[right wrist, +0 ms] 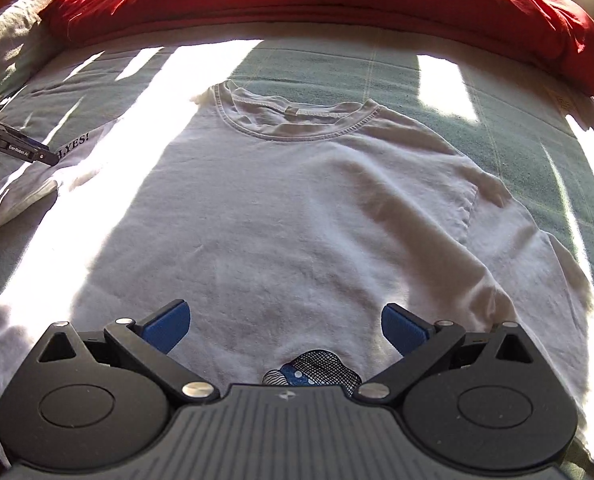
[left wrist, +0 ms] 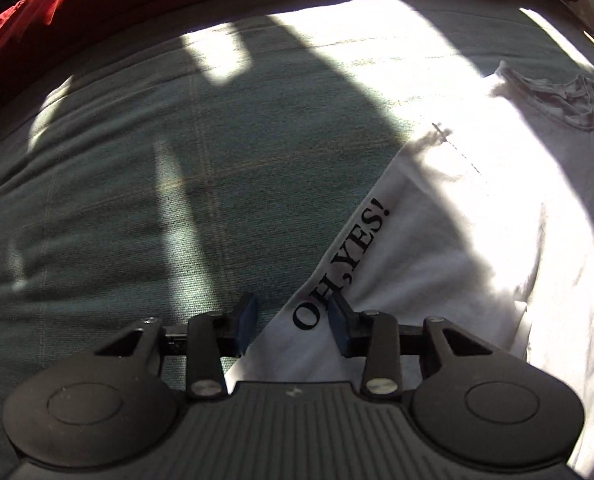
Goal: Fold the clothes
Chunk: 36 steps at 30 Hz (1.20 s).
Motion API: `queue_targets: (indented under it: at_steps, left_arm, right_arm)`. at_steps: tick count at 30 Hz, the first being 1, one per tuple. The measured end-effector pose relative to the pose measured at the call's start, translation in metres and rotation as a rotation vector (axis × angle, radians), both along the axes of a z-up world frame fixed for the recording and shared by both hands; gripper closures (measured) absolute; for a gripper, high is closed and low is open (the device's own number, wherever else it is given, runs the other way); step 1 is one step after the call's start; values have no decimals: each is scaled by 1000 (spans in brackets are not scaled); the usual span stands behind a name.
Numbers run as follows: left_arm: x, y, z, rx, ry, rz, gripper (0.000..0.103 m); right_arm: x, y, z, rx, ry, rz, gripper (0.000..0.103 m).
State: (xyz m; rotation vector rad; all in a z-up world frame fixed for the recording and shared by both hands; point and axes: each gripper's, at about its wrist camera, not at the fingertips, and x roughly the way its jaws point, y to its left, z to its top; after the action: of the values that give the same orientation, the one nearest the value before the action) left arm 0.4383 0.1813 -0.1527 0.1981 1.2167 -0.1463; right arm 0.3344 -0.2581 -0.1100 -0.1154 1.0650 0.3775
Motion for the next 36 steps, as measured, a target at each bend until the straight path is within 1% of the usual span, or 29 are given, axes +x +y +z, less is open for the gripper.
queue_targets:
  at_steps: [2,4,9,11,13,14,16,18,20,24,28,34,36]
  left_arm:
    - [-2,-11,0,36,11,-58,93]
    - [-5,-18,0,73,7,-80,102]
    - [-6,-17,14,120,-76,-38,103]
    - [-2,-14,14,119,-82,-24,103]
    - [1,-13,9,114,-61,-21,102]
    - [2,-13,7,114,-50,-23,101]
    - [1,-13,7,120,-54,-9,94]
    - [-4,-8,15,93,-67,16,91]
    - [-12,0,24,80,-83,37,90]
    - [-37,21,34,107,-79,79,73]
    - [-64,47,32,152,-34,135,72]
    - [-93,84,19,236,26,179,71]
    - [-98,94,18,249,20,183,68]
  right_arm:
    - [2,4,-1,0,1,4,0]
    - [4,9,-1,-3,-5,12,0]
    - [10,15,1,1,-23,28,0]
    - [11,16,0,0,-20,29,0]
    - [12,16,-2,-2,-11,28,0]
    - [13,16,-3,-3,-6,28,0]
    - [11,17,-3,-6,-6,28,0]
    - [10,16,-2,-4,-6,29,0]
    - [9,16,-1,-1,-6,32,0]
    - [7,15,0,5,-8,32,0]
    - [6,15,2,19,-13,27,0]
    - [1,20,4,16,-24,60,0]
    - [0,22,4,13,-24,76,0]
